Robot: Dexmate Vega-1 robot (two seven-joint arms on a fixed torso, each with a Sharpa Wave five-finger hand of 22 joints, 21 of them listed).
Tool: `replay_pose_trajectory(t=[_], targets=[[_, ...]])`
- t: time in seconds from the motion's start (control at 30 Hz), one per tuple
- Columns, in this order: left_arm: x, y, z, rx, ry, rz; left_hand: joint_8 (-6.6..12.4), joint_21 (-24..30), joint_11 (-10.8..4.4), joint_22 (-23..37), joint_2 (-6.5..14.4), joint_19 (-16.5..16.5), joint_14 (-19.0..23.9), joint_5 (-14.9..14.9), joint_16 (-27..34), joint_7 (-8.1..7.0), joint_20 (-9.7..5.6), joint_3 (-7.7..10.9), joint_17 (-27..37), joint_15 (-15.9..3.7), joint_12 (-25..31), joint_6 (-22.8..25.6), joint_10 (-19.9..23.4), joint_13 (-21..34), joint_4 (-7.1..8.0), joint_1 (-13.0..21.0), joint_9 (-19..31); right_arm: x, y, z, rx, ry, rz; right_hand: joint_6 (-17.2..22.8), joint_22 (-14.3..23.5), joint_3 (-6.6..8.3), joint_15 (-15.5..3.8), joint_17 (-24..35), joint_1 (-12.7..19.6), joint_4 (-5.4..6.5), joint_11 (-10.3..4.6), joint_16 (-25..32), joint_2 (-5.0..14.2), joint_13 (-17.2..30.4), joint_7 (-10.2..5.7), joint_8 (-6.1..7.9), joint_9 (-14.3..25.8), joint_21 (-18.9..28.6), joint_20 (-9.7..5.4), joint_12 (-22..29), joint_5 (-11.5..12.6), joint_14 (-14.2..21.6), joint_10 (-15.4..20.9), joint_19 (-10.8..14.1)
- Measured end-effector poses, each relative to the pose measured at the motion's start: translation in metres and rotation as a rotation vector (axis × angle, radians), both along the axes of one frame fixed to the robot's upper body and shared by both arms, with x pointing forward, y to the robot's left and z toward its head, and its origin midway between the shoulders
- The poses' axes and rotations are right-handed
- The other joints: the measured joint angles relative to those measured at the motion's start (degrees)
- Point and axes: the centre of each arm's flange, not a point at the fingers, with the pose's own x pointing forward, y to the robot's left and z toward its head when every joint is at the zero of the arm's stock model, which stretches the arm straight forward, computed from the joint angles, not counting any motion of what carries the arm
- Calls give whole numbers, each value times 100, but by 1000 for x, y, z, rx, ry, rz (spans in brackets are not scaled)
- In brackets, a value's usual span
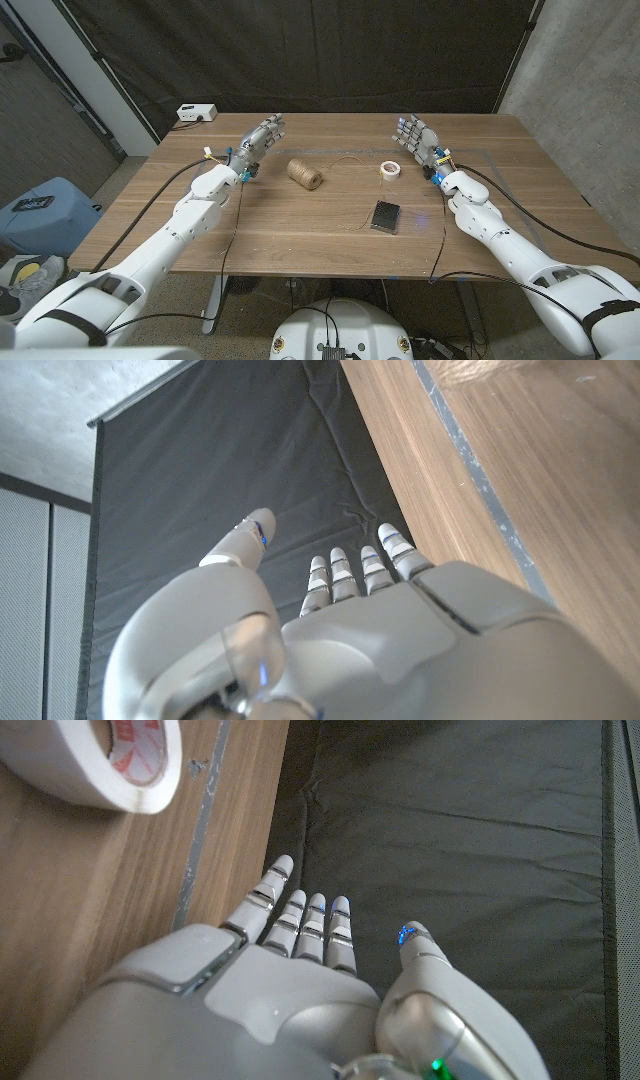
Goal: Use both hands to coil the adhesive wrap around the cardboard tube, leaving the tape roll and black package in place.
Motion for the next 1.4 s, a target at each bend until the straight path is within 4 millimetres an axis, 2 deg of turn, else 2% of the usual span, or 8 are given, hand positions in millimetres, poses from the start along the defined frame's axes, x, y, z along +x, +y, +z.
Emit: replay_pose_trajectory(t=[0.2, 0.43, 0.8, 0.97, 1.07, 1.13, 1.4], targets=[[-4, 5, 9, 75, -16, -13, 0, 0, 0, 0, -60, 12, 52, 85, 0, 0, 12, 24, 0, 11, 0, 63, 0, 0, -23, 106, 0, -1, 1, 0, 4, -7, -7, 0, 0, 17, 0, 0, 16, 17, 0, 0, -16, 0, 0, 0, 0, 0, 0, 0, 0, 0, 0, 0], [-9, 12, 21, 171, -34, -26, 66, 0, -12, 0, -156, 103, 195, 193, 0, 82, -21, 65, 16, -10, 0, 226, 94, -1, -32, 336, 1, -4, 2, -1, 10, -15, -14, 0, 0, 16, 0, 0, 23, 17, 0, 0, -23, 0, 0, 0, 0, 0, 0, 0, 0, 0, 0, 0], [-12, 16, 30, 286, -46, -46, 66, 0, -41, 1, -205, 102, 236, 282, 0, 72, -21, 72, 16, -30, 0, 277, 123, 27, -24, 489, 1, -5, 3, -1, 15, -22, -20, 0, -1, 16, 0, 1, 23, 17, 0, 0, -23, -1, 0, 0, 0, 0, 0, 0, 0, 0, 0, 0], [-12, 23, 40, 350, -56, -44, 66, -45, -41, 0, -239, 102, 235, 332, 0, 72, -21, 72, 16, -30, 0, 276, 123, 47, -24, 624, 10, -5, 5, 1, 15, -30, -24, -1, -1, 40, 0, 1, 22, -8, 0, 0, -23, -1, 0, 0, 0, 0, 0, 0, 0, 0, 0, 0], [-13, 21, 39, 372, -57, -57, 66, -46, -41, 1, -301, 102, 235, 382, 0, 20, -21, 73, 15, -30, 0, 224, 123, 54, -25, 704, 16, -4, 5, 2, 16, -32, -25, -1, -1, 40, 0, 1, 22, -8, -21, 0, -22, -17, 0, 0, 0, 0, 0, 0, 0, 0, -21, 0], [-13, 26, 47, 415, -62, -53, 66, -46, -41, 1, -309, 102, 235, 400, 0, 20, -21, 95, 15, -30, 0, 224, 122, 54, -47, 762, 16, -4, 6, 2, 17, -33, -25, -1, -1, 40, 0, 1, 22, -7, -21, 0, -23, -17, 0, 0, 0, 0, 0, 0, 0, 0, -21, 0], [-13, 28, 56, 492, -70, -59, 66, -46, -72, 1, -363, 102, 235, 447, 0, -11, -21, 94, 15, -30, 0, 193, 154, 81, -47, 905, 15, -2, 7, 3, 20, -37, -28, -1, -1, 39, 0, 1, 22, -7, -20, 0, -22, -17, 0, 23, -1, 0, 0, 0, 0, 0, -21, 0]])
